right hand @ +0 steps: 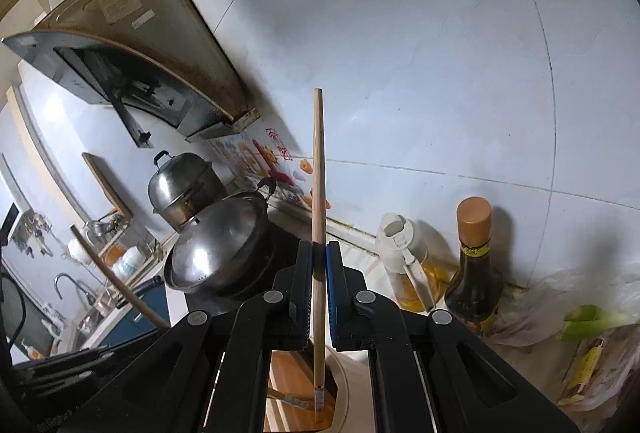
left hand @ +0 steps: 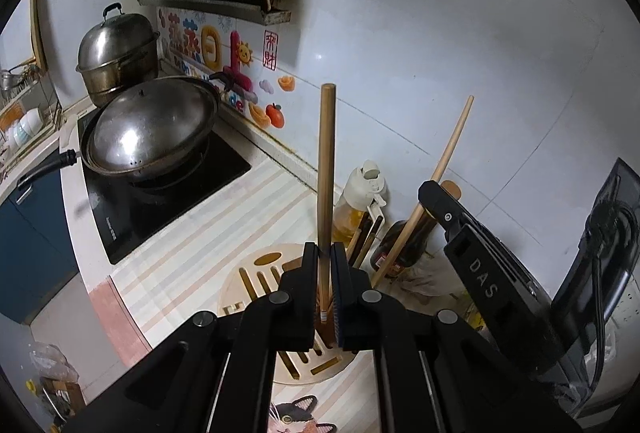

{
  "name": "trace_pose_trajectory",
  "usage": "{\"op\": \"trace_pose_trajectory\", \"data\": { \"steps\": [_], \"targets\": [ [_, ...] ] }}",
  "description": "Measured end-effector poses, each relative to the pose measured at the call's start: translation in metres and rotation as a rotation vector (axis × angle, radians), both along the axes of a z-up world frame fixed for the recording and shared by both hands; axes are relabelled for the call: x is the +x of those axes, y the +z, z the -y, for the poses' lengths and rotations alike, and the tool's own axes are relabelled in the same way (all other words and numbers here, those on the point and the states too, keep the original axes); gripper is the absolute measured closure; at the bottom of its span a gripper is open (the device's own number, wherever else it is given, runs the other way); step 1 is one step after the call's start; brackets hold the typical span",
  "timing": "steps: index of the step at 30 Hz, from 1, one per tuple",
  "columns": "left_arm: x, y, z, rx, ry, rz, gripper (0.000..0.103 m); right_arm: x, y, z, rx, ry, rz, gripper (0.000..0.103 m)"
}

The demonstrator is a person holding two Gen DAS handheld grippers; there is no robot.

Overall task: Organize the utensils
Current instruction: 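Lower both wooden chopsticks into the holder slots and open both tools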

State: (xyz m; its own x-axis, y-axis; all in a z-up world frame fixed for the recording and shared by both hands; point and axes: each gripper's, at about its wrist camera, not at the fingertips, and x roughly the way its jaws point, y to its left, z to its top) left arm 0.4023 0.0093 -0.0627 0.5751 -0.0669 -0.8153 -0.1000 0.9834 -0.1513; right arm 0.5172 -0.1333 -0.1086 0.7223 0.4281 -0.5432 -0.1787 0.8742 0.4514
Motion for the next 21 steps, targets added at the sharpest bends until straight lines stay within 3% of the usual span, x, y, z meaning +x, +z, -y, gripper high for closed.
{"op": "trace_pose_trajectory", "data": {
  "steps": [14, 21],
  "targets": [
    [-0.002, -0.009, -0.009, -0.026, 0.014, -0.034, 0.099, -0.017, -0.012, -0.008, -0.050, 0.060, -0.016, 0.096],
    [-0.007, -0.006, -0.015, -0.053, 0.043, -0.051, 0.096, -0.021, -0.016, -0.007, -0.053, 0.121, -0.067, 0.095]
  ]
}}
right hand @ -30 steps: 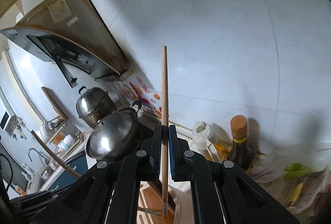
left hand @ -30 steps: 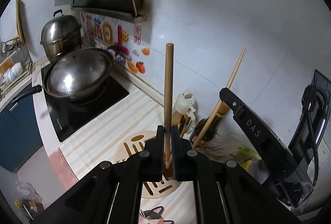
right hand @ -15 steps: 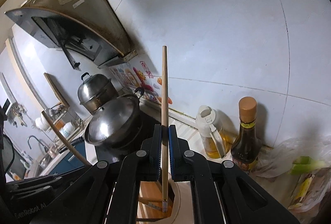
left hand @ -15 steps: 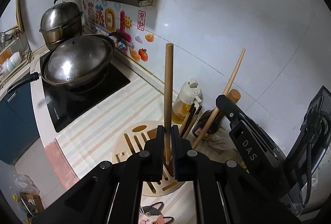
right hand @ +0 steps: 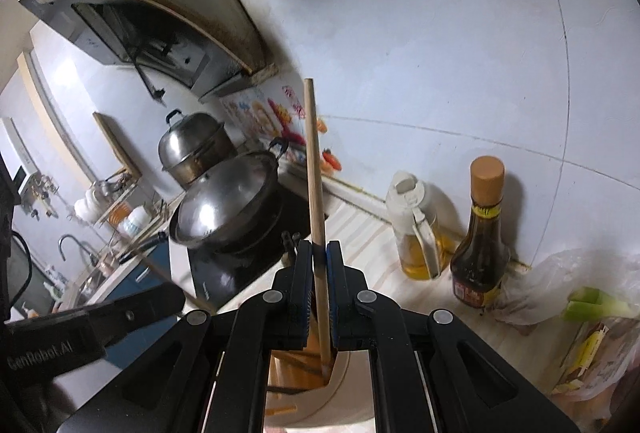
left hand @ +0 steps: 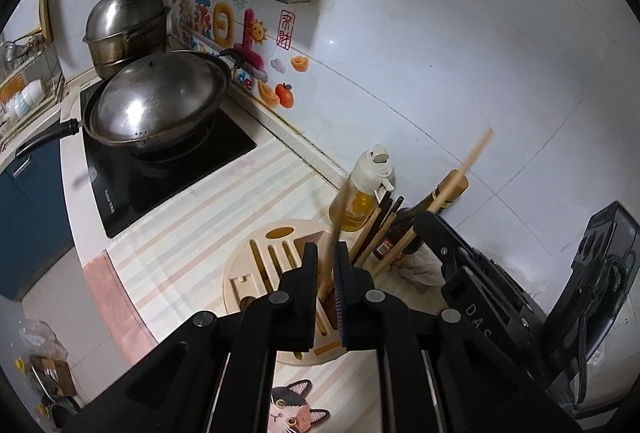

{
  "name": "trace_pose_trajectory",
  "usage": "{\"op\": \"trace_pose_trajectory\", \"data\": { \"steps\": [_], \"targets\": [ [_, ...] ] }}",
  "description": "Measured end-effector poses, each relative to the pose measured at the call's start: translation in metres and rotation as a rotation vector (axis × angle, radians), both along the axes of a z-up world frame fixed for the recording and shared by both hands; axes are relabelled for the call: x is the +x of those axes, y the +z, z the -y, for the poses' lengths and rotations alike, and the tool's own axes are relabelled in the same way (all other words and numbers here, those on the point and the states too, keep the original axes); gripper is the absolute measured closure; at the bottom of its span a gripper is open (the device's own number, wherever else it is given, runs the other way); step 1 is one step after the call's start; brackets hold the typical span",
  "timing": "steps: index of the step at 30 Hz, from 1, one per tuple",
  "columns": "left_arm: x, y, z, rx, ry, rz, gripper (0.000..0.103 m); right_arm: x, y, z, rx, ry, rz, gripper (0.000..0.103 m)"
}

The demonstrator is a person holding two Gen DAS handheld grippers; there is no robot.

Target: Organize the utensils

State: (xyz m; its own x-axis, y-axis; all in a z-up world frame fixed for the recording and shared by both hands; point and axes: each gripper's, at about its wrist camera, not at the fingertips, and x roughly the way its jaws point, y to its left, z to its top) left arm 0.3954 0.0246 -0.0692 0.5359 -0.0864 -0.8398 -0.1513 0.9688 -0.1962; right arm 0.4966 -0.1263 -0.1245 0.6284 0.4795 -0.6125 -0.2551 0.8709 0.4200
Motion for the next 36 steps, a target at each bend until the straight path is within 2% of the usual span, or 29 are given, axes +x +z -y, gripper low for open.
{"op": "trace_pose_trajectory", "data": {
  "steps": [4, 5, 7, 8, 9, 11, 13, 14, 15, 17, 19, 22, 25, 29, 36],
  "targets": [
    [-0.007, 0.010, -0.002, 0.009, 0.025, 0.014, 0.093, -0.006, 0.001, 0.004, -0.002, 0.020, -0.025, 0.090],
    [-0.009, 0.012, -0.003, 0.016, 0.031, 0.017, 0.088, -0.008, 0.002, 0.007, -0.002, 0.017, -0.026, 0.088],
    [-0.015, 0.018, -0.005, 0.031, 0.045, 0.027, 0.065, -0.014, 0.006, 0.013, 0.003, 0.018, -0.026, 0.077],
    [-0.019, 0.021, -0.006, 0.043, 0.054, 0.038, 0.043, -0.016, 0.008, 0.015, -0.002, 0.014, -0.026, 0.073],
    [-0.024, 0.024, -0.008, 0.058, 0.069, 0.051, 0.031, -0.019, 0.010, 0.018, -0.006, 0.009, -0.025, 0.068],
    [-0.032, 0.029, -0.012, 0.083, 0.091, 0.073, 0.031, -0.027, 0.014, 0.024, -0.007, 0.007, -0.029, 0.065],
    [-0.039, 0.030, -0.015, 0.098, 0.106, 0.073, 0.030, -0.034, 0.017, 0.029, -0.022, 0.000, -0.031, 0.053],
    [-0.043, 0.030, -0.017, 0.112, 0.115, 0.071, 0.026, -0.038, 0.018, 0.030, -0.044, -0.005, -0.028, 0.050],
    [-0.048, 0.029, -0.019, 0.127, 0.123, 0.071, 0.013, -0.042, 0.020, 0.031, -0.068, -0.011, -0.025, 0.043],
    [-0.059, 0.026, -0.020, 0.164, 0.134, 0.084, 0.000, -0.051, 0.022, 0.029, -0.135, -0.021, -0.022, 0.032],
    [-0.071, 0.023, -0.020, 0.224, 0.149, 0.098, 0.000, -0.061, 0.023, 0.025, -0.190, -0.018, -0.017, 0.014],
    [-0.083, 0.014, -0.018, 0.303, 0.170, 0.089, 0.000, -0.076, 0.022, 0.016, -0.279, -0.018, -0.014, 0.002],
    [-0.096, 0.008, -0.018, 0.314, 0.172, 0.084, 0.000, -0.089, 0.020, 0.011, -0.341, -0.029, -0.018, 0.001],
    [-0.116, 0.008, -0.018, 0.302, 0.168, 0.091, 0.000, -0.111, 0.026, 0.014, -0.374, -0.064, -0.018, 0.000],
    [-0.164, 0.029, -0.014, 0.295, 0.117, 0.151, 0.000, -0.174, 0.063, 0.018, -0.403, -0.145, 0.025, 0.000]
  ]
}}
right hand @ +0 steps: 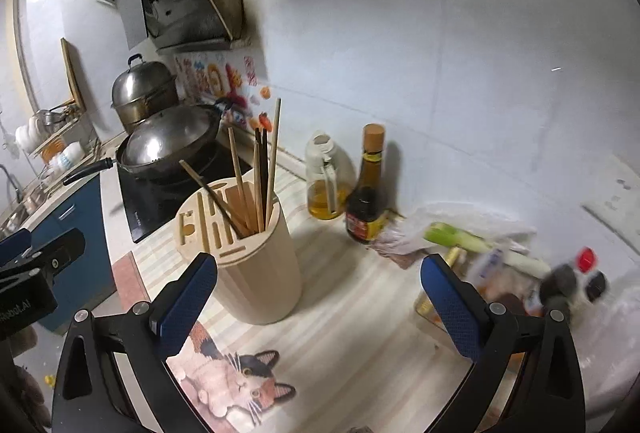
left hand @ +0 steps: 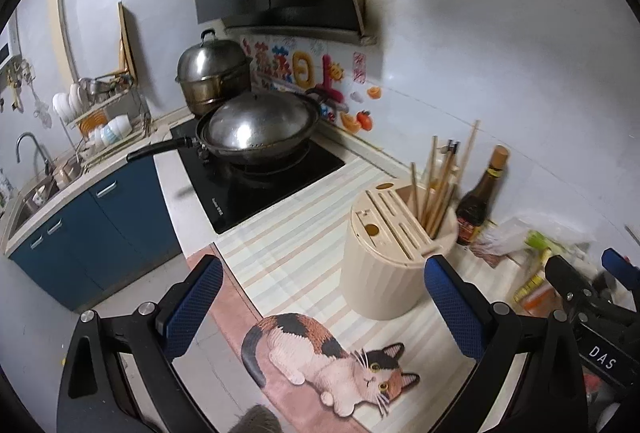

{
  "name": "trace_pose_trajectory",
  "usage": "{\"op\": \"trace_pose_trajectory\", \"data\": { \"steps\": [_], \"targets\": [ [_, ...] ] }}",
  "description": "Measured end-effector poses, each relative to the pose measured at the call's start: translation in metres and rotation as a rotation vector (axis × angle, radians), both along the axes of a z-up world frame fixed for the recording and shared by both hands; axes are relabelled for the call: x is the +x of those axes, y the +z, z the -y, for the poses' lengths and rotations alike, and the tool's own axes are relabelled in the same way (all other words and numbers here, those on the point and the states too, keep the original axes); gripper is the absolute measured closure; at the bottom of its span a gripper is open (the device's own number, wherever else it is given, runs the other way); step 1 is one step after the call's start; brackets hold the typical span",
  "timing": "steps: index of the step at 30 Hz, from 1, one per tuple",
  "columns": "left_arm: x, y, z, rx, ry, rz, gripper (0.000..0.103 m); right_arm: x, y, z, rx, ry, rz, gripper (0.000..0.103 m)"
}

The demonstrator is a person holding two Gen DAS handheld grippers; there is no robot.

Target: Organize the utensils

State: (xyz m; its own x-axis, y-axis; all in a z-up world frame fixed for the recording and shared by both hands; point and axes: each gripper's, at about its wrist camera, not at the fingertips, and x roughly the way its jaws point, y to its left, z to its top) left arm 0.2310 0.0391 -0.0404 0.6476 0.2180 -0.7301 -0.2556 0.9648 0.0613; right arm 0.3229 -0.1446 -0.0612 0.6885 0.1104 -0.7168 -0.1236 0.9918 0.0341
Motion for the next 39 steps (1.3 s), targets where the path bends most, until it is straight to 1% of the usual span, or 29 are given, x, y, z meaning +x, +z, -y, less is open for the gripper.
{"op": "trace_pose_trajectory", "data": {
  "steps": [7, 12, 19, 23, 27, 39],
  "targets": [
    [-0.069, 0.034, -0.006, -0.022, -0.068, 0.039, 0.000, -0.081, 0.044, -0.009, -0.004, -0.054, 0.031, 0.000],
    [-0.111, 0.059, -0.010, -0.021, -0.106, 0.072, 0.000, -0.136, 0.073, -0.015, -0.019, -0.098, 0.064, 0.000],
    [-0.163, 0.087, -0.012, -0.016, -0.141, 0.102, 0.000, -0.197, 0.110, -0.020, -0.031, -0.131, 0.102, 0.000],
    [-0.177, 0.094, -0.013, -0.029, -0.137, 0.096, 0.000, -0.216, 0.120, -0.022, -0.030, -0.127, 0.107, 0.000],
    [-0.185, 0.096, -0.013, -0.029, -0.131, 0.096, 0.000, -0.225, 0.128, -0.023, -0.037, -0.122, 0.120, 0.000],
    [-0.185, 0.100, -0.007, -0.039, -0.094, 0.067, 0.000, -0.210, 0.131, -0.018, -0.055, -0.057, 0.092, 0.000]
  ]
}}
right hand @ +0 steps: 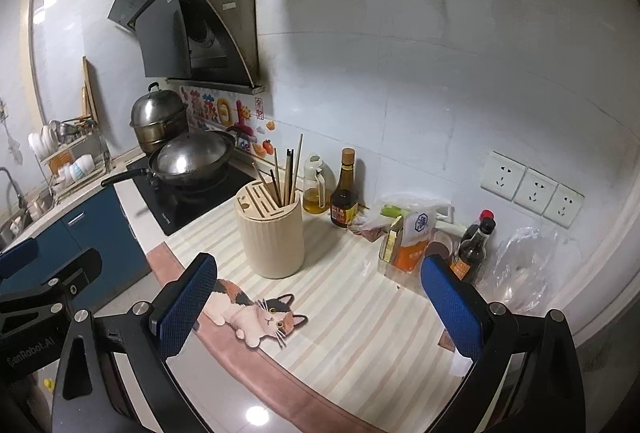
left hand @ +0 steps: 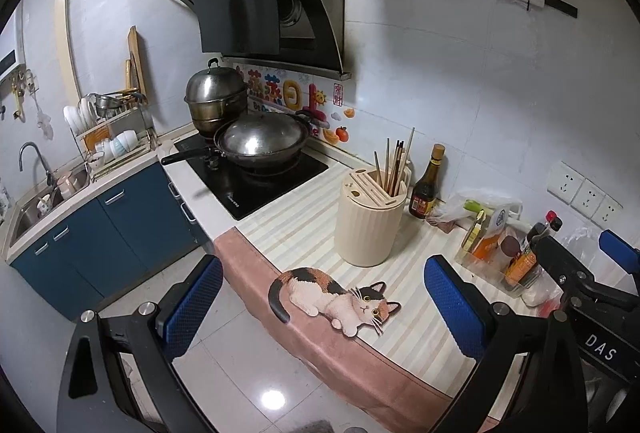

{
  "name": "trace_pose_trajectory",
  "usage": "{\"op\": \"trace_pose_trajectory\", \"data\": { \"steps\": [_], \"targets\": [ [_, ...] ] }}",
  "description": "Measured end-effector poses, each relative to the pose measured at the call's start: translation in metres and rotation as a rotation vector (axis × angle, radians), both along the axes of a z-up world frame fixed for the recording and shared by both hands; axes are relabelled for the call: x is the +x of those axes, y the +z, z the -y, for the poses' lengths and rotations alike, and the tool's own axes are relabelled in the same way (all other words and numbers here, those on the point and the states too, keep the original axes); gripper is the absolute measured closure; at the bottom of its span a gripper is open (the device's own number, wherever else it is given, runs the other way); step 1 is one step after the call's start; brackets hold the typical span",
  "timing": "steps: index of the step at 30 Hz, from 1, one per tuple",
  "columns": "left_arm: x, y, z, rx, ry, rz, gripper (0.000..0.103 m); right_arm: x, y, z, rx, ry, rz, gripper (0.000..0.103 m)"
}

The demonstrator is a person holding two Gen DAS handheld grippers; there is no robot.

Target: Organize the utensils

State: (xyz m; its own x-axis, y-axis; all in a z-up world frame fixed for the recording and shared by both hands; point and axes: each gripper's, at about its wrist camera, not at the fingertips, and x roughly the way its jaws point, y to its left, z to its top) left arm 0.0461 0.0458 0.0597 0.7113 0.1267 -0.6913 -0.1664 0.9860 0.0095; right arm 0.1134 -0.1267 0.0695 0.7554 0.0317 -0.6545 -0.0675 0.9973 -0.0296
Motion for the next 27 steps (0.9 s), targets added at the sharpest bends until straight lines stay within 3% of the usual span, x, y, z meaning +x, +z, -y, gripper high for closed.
{"op": "trace_pose_trajectory", "data": {
  "steps": [14, 27],
  "targets": [
    [0.009, -0.010, 0.009, 0.002, 0.019, -0.098, 0.000, 0.010, -0.007, 0.010, 0.004, 0.020, -0.047, 0.000],
    [0.012, -0.008, 0.013, 0.008, 0.014, -0.099, 0.000, 0.014, -0.008, 0.018, 0.002, 0.019, -0.054, 0.000]
  ]
}}
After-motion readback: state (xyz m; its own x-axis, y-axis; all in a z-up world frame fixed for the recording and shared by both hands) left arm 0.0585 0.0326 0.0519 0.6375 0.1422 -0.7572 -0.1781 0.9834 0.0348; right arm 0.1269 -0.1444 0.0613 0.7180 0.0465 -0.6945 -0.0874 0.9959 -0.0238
